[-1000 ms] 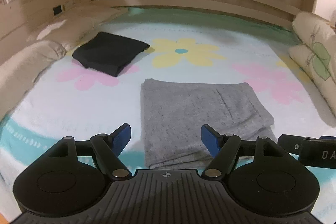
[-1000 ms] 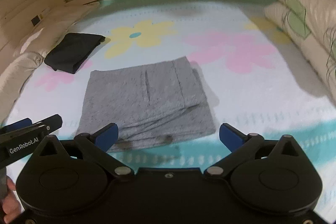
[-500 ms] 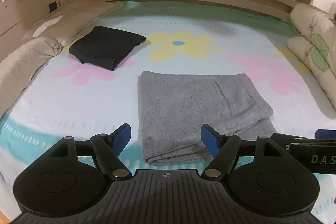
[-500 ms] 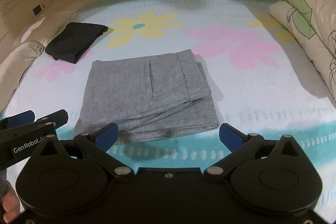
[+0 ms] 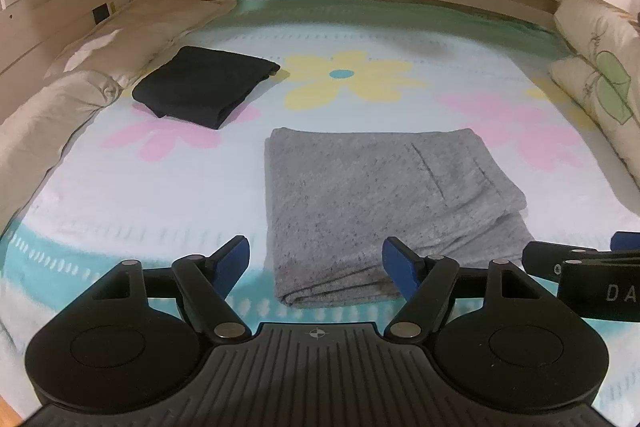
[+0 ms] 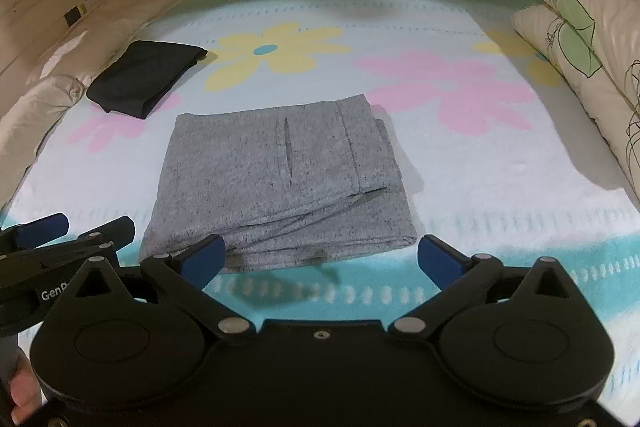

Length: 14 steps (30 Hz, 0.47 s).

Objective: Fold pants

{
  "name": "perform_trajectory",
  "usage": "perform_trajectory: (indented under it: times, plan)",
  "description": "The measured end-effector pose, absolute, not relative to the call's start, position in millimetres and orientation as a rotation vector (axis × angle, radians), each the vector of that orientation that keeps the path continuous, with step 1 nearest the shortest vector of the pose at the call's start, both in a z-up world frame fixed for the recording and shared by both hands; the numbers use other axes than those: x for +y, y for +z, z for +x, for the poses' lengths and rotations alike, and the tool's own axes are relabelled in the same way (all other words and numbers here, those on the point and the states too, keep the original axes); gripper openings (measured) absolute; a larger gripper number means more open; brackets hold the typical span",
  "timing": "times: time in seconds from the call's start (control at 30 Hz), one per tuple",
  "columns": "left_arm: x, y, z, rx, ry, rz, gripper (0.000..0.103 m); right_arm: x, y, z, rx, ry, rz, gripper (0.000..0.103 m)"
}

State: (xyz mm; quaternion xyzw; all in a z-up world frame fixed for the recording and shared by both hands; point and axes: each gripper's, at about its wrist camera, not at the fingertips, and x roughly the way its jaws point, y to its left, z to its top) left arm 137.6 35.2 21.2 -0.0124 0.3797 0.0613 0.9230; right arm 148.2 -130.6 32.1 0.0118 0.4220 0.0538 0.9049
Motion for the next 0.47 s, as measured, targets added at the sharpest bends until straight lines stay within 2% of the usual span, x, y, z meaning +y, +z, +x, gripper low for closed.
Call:
perform_trajectory:
  times: [0.47]
  plan:
    - [33.1,23.6,136.7,0.784,0.113,-0.013,0.072,-129.1,30.3,147.9,0.881,0.114,0.032,0.102]
